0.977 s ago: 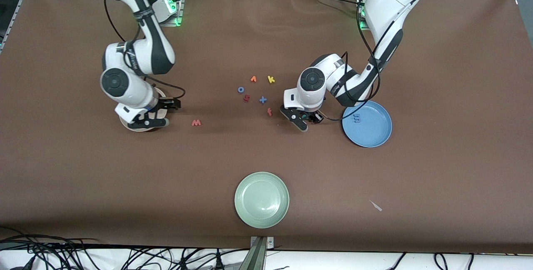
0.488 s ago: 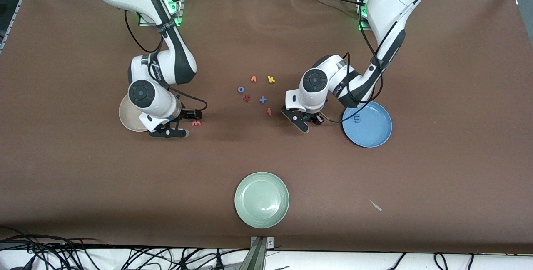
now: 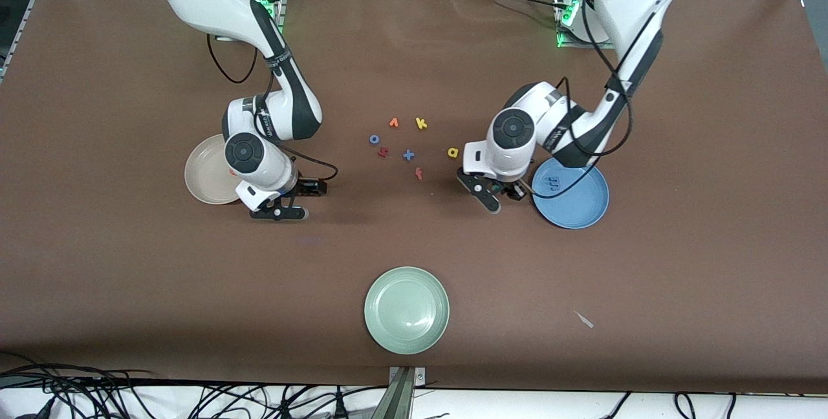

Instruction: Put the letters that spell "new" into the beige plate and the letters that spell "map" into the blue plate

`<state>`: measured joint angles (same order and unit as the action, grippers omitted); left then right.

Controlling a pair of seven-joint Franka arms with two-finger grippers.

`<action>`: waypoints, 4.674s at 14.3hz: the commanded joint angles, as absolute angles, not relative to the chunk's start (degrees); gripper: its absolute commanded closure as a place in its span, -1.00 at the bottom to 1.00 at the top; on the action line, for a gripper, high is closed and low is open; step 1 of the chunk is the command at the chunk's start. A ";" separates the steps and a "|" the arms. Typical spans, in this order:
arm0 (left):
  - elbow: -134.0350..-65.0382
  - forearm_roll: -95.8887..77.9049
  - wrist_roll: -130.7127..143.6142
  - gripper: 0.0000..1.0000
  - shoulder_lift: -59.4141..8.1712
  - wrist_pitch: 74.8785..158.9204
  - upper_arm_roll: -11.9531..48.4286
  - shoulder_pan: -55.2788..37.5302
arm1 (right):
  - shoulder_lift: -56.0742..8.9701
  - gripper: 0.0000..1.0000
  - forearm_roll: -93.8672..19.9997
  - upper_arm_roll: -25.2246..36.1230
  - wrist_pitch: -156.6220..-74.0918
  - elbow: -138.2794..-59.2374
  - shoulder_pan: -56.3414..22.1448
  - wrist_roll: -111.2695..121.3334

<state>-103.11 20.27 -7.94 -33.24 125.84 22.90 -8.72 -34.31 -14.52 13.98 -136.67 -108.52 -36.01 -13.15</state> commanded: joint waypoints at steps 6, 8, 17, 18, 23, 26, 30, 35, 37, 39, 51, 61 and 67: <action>-104.85 20.30 -21.88 0.72 -31.38 118.83 28.48 6.15 | -35.86 -0.82 -15.73 13.89 -137.11 -107.31 -35.95 -12.75; -105.11 21.00 -22.94 0.67 -31.55 118.83 28.48 7.82 | -35.95 -0.67 -15.73 13.89 -137.46 -107.31 -35.95 -12.66; -103.45 20.21 -16.20 -1.00 -31.38 117.26 32.15 9.49 | -36.56 -0.17 -15.73 13.89 -138.16 -107.23 -35.60 -12.04; -103.53 20.21 -10.78 -1.00 -31.38 116.72 33.47 9.32 | -36.65 -0.13 -15.73 13.89 -138.16 -107.31 -35.60 -12.04; -103.54 20.13 22.96 -1.00 -32.78 116.72 39.37 4.85 | -37.00 0.22 -15.73 13.89 -138.16 -107.23 -35.60 -12.04; -103.54 20.04 36.44 -1.00 -33.92 117.42 39.46 0.28 | -37.00 0.29 -15.73 13.80 -138.16 -107.23 -35.60 -12.04; -104.15 20.04 41.66 -1.00 -36.91 124.88 39.29 -3.68 | -37.00 0.32 -15.73 13.89 -138.16 -107.23 -35.60 -12.13; -104.68 24.77 41.22 -0.68 -40.59 128.40 38.76 -6.15 | -35.08 0.37 -15.73 14.32 -130.55 -104.33 -35.33 -10.82; -105.64 27.94 41.31 -0.46 -41.57 130.42 38.76 -6.15 | -32.44 0.46 -15.64 16.51 -125.01 -104.94 -35.16 -5.83; -105.82 28.39 41.57 -0.44 -42.36 131.91 38.67 -6.24 | -30.42 0.46 -15.64 19.84 -120.69 -105.73 -35.16 0.23; -107.58 32.15 42.01 0.37 -43.24 132.10 38.50 -6.68 | -25.66 -1.00 -15.12 30.67 -112.26 -112.17 -35.24 14.17; -105.65 26.65 31.50 0.73 -35.43 121.12 42.79 1.90 | -25.22 -1.00 -12.49 30.85 -85.97 -90.11 -35.86 10.11; -105.65 26.02 7.95 0.73 -34.72 109.70 53.08 21.25 | -18.39 -1.00 -5.65 29.19 -79.54 -84.37 -34.81 10.19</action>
